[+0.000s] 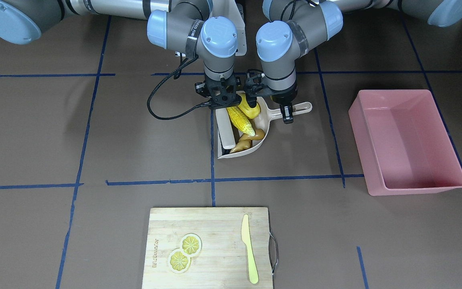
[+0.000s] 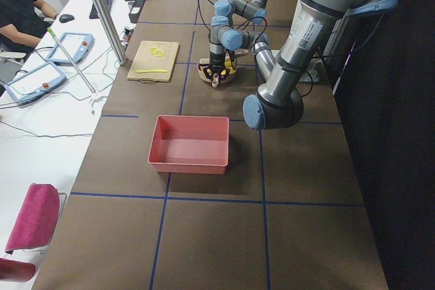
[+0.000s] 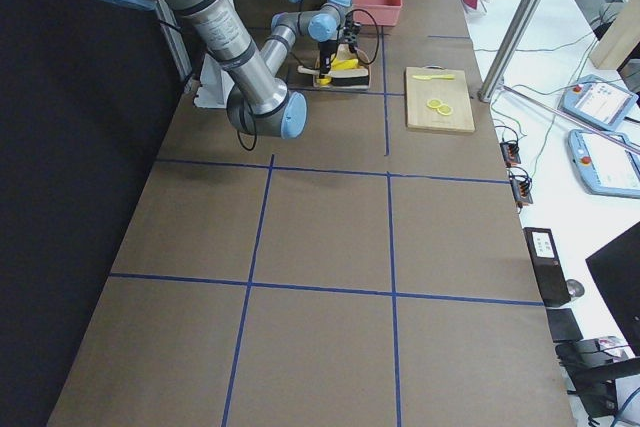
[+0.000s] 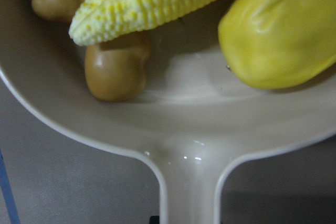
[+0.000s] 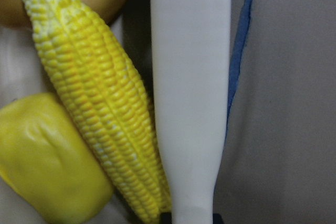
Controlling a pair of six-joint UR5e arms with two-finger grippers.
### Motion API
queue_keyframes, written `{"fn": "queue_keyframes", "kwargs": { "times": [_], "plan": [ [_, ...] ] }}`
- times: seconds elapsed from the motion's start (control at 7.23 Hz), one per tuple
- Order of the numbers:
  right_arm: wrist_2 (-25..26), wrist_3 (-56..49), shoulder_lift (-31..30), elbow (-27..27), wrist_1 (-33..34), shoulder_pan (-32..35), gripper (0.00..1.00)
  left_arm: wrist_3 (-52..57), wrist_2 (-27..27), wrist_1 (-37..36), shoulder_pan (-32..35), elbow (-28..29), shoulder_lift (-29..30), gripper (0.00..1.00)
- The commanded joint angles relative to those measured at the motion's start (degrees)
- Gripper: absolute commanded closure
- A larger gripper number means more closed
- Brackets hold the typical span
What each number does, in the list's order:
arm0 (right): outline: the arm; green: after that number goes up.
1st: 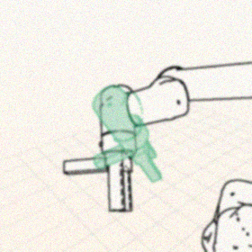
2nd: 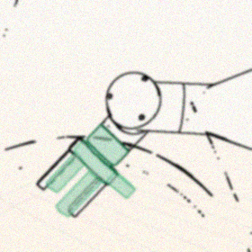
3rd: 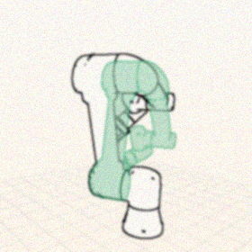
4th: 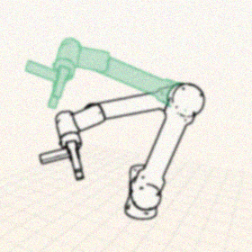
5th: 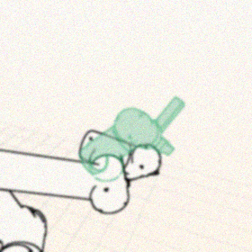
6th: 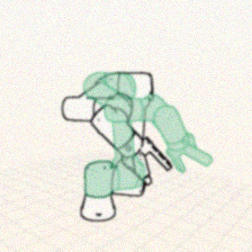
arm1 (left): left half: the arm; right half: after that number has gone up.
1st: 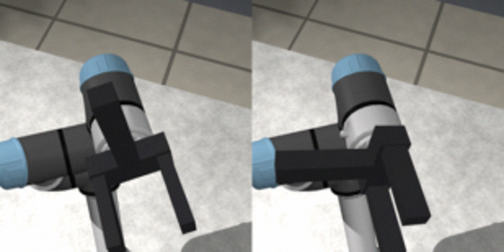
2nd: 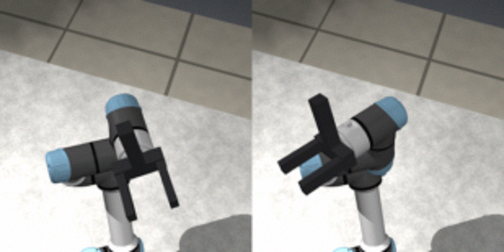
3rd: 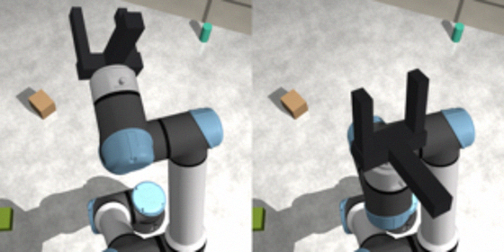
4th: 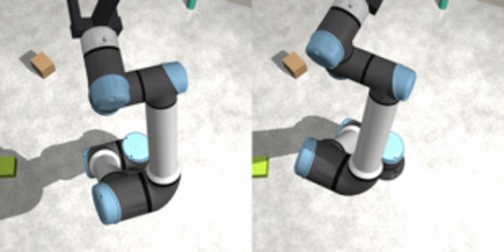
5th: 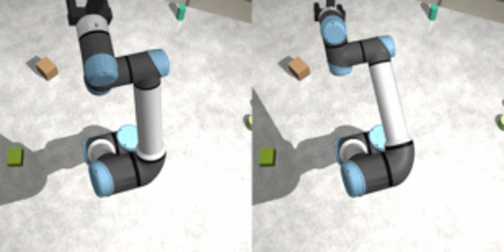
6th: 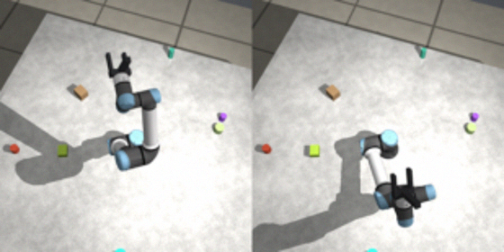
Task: Sweep and dump trash into bin
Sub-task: 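Sweep the corn, potato and ginger into the dustpan with the brush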
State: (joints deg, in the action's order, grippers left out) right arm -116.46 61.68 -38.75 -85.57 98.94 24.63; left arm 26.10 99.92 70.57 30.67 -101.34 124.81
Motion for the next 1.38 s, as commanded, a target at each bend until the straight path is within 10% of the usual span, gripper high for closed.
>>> {"fn": "queue_keyframes", "kwargs": {
  "times": [0.0, 1.24],
  "plan": [
    [-0.26, -0.15, -0.54, -1.0, 0.03, 0.42, 1.0, 0.09, 0.36, 0.36, 0.09, 0.0, -0.09, 0.98],
    [-2.1, -0.95, -11.49, -14.5, 0.64, 4.98, 1.0, -0.35, 7.51, 14.28, 0.7, 5.43, -2.19, 0.99]
  ]
}}
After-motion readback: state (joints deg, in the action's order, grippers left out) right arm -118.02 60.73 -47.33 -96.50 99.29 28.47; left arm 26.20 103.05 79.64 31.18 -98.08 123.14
